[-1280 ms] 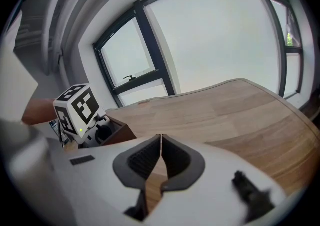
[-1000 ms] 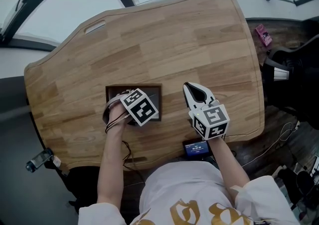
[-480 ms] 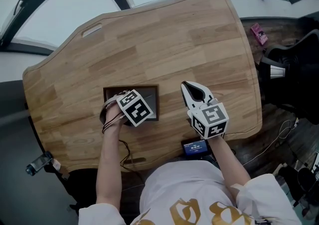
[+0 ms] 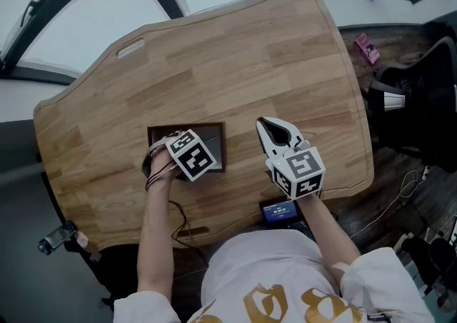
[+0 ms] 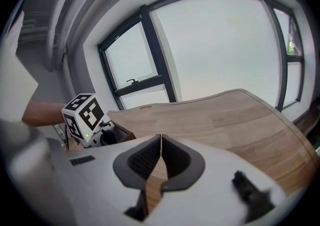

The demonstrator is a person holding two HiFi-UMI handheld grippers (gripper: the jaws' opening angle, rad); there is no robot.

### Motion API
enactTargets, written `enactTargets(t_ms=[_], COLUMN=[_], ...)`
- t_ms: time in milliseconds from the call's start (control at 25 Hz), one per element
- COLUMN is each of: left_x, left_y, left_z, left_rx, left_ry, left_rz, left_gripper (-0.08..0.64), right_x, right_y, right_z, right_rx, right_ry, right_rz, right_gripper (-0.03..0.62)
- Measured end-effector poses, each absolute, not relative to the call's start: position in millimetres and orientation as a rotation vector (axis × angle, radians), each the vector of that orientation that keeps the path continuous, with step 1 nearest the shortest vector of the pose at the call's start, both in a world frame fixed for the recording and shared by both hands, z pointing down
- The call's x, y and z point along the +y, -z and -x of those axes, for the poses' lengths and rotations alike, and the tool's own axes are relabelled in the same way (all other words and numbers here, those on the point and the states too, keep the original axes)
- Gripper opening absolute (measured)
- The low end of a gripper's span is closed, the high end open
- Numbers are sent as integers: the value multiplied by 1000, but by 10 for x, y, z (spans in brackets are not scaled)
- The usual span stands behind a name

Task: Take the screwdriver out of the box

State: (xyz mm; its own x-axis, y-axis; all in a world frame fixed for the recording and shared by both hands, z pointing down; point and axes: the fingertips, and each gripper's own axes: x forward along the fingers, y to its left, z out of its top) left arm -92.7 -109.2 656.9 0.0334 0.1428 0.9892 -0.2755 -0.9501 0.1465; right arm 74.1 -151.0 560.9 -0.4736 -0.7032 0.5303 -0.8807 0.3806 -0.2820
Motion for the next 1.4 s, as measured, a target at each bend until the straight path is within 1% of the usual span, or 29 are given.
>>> enactTargets(t_ms=[360,760,1400], left_x=[-1157,-1262,-1319], left_y=[-6415,-6109,-5609], left_z=[876,882,880], left_rx=[-211,-401,-745], left_ry=[-1977,-1919,-1647], left_rz=[-2087,-2214,-2387], left_gripper=[79,79,78], right_x=[-1467,-1360,-1205], right_y=[-5466,-5273,-4998], right_z=[-743,-705,-623], right_rx=[-2342,-2370,-2412], right_ry=[-738,-686,-622], right_rz=[-1404,-1423,-1448], right_gripper=[32,32,32])
